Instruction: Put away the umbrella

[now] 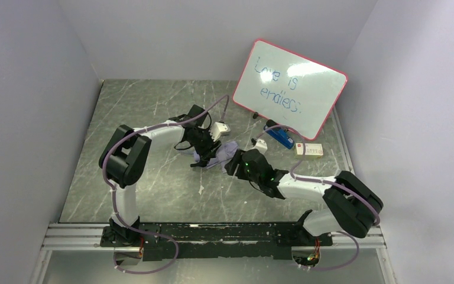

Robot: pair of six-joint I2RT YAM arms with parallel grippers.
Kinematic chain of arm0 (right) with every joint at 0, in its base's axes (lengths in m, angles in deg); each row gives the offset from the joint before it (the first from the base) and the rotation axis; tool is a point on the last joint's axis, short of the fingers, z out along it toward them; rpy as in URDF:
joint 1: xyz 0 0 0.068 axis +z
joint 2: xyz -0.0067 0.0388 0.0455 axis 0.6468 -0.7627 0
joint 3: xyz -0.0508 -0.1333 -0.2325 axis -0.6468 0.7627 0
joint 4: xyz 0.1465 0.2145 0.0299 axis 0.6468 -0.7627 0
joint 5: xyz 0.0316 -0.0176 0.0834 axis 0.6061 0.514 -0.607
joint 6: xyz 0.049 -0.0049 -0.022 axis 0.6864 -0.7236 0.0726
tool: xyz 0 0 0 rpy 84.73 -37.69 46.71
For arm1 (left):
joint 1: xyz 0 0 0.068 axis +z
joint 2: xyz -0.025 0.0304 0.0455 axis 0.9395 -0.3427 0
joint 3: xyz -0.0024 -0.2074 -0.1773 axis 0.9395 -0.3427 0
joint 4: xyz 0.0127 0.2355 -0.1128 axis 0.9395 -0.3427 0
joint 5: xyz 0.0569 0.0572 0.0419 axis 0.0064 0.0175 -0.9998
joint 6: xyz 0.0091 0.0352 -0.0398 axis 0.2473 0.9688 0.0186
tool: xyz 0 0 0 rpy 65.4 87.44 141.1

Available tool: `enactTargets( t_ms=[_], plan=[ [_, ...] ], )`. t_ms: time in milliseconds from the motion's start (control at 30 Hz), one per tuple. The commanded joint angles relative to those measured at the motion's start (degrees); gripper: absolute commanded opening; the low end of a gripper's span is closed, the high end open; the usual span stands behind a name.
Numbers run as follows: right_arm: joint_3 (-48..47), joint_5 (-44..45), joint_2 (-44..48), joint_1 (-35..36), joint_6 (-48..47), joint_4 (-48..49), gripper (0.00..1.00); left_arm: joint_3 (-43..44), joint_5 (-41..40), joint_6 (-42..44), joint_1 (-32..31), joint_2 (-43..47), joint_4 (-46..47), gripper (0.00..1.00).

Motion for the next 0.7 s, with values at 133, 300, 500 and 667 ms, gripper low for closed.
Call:
enactTargets(
  t_ms=[133, 300, 500, 667],
  plan=[
    [-1.6, 4.1, -6.7, 4.3, -14.0, 10.0, 0.63, -2.7, -10.4, -1.6, 0.1, -6.2, -6.0, 0.05],
    [-5.7, 8.5, -12.5, 6.6, -23.6, 7.8, 0.65, -2.6, -10.3, -1.5, 0.1, -6.2, -6.3, 0.05],
    [-10.2, 13.5, -16.9, 8.5, -28.9, 0.6, 0.65, -2.5, -9.9, -1.5, 0.1, -6.1, -6.4, 0.05],
    [-12.5, 14.4, -19.4, 9.4, -30.7, -4.8, 0.62, -1.8, -9.8, -1.4, 0.1, -6.2, -6.9, 0.05]
  ],
)
